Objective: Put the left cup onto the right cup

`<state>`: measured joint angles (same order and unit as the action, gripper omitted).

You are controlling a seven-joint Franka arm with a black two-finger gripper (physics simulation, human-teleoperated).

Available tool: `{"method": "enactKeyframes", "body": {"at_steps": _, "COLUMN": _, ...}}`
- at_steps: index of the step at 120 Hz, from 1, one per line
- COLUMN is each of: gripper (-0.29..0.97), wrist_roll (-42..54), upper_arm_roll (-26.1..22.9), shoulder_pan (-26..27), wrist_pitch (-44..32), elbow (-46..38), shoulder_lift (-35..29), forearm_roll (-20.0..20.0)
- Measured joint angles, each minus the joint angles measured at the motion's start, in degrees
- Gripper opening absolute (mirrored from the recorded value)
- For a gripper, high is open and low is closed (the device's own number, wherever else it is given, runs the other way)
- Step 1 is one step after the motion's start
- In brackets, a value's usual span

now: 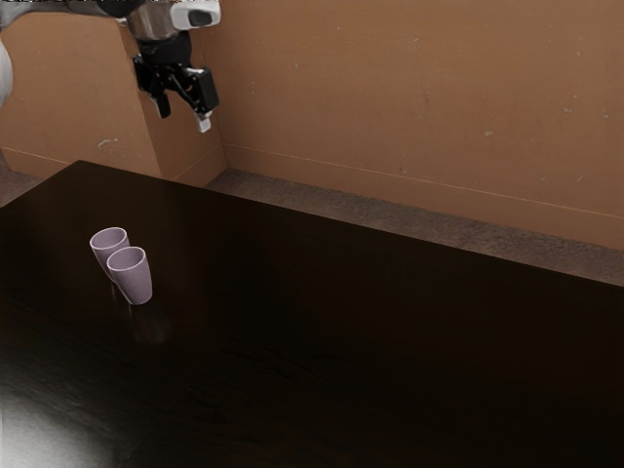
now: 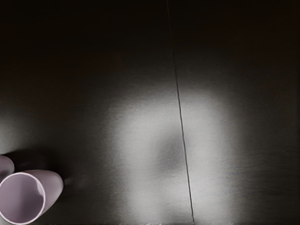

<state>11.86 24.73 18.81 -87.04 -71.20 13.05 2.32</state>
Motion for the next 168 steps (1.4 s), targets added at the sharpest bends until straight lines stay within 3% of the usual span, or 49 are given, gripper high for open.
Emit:
{"method": "enactKeyframes", "body": {"at_steps": 8, "gripper": 0.66, "wrist_roll": 0.3, "upper_arm_roll": -4.1, "shoulder_pan": -3.8, "wrist_pitch": 0.1, "elbow": -0.4, "shoulder_lift": -0.2, "forearm_roll": -0.2}}
{"method": "enactKeyframes", "body": {"at_steps": 19, "gripper": 0.66, "wrist_roll": 0.8, "upper_arm_roll": -5.9, "shoulder_pan": -5.4, "wrist_pitch": -0.1, "elbow": -0.5, "shoulder_lift": 0.2, "forearm_roll": -0.7}}
{"method": "enactKeyframes", "body": {"at_steps": 44, "gripper": 0.66, "wrist_roll": 1.4, "upper_arm_roll": -5.5, "shoulder_pan": -5.9, "wrist_pitch": -2.2, "elbow": -0.1, "shoulder_lift": 2.2, "forearm_roll": -1.1}}
{"method": "enactKeyframes", "body": {"at_steps": 90, "gripper": 0.66, "wrist_roll": -2.6, "upper_arm_roll": -5.4, "shoulder_pan": -13.4, "wrist_pitch": -9.8, "elbow": -0.1, "shoulder_lift": 11.5, "forearm_roll": -0.7}}
{"method": "enactKeyframes", "body": {"at_steps": 142, "gripper": 0.66, "wrist_roll": -10.0, "upper_arm_roll": -5.3, "shoulder_pan": -20.6, "wrist_pitch": -15.2, "elbow": -1.0, "shoulder_lift": 20.5, "forearm_roll": 5.8}}
{"method": "enactKeyframes", "body": {"at_steps": 168, "gripper": 0.66, "wrist_roll": -12.1, "upper_arm_roll": -5.3, "shoulder_pan": -23.5, "wrist_pitch": -19.0, "elbow": -3.6, "shoulder_lift": 21.7, "forearm_roll": 8.3}}
